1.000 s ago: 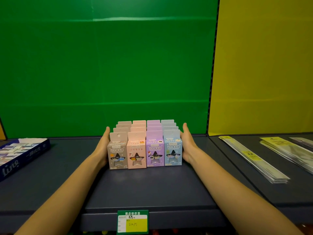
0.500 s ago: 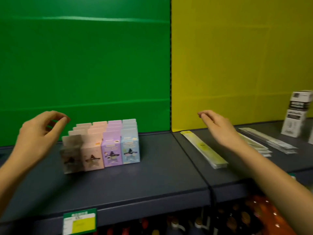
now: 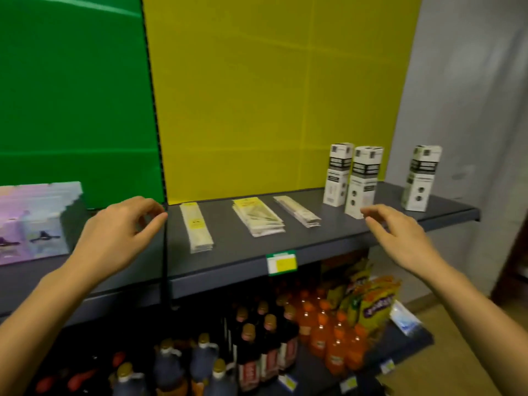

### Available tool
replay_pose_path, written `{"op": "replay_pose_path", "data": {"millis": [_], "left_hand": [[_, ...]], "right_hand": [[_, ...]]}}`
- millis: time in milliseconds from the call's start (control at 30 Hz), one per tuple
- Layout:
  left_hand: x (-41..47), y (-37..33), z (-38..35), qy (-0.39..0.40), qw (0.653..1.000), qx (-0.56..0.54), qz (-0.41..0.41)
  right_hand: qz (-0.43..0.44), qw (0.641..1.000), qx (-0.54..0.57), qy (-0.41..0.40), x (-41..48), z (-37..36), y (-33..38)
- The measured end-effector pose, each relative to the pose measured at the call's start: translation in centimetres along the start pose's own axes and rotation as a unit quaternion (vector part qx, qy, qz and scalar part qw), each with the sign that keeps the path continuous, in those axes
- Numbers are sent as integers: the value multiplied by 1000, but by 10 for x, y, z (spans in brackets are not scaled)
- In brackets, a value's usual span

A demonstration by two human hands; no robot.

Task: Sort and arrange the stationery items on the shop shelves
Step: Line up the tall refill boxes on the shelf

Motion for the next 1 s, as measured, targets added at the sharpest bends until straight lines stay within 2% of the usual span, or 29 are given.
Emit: {"op": "replay_pose_path", "data": {"millis": [333,667,833,1000], "left_hand": [[3,-129,-87,43,998,-10,-36],[64,-214,-173,57,996,-37,-58],[115,-250,-221,77,994,-58,-46],[155,-277,-271,141,978,-145,43]], "right_hand": [[-29,999,-38,11,-24,44,-125],[-60,998,-11,6,23,42,-240],[-92,996,-20,13,73,37,-300],[-120,989,86,14,109,13,-344]]}}
Point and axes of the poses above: each hand's wrist, its own x-axis towards the middle knuckle, its own z-axis out of the back of the hand, y = z × x, the point moved 6 cm from there along x, towards the middle knuckle, and after that the axes turned 14 degrees about z, right-handed, at the moved point
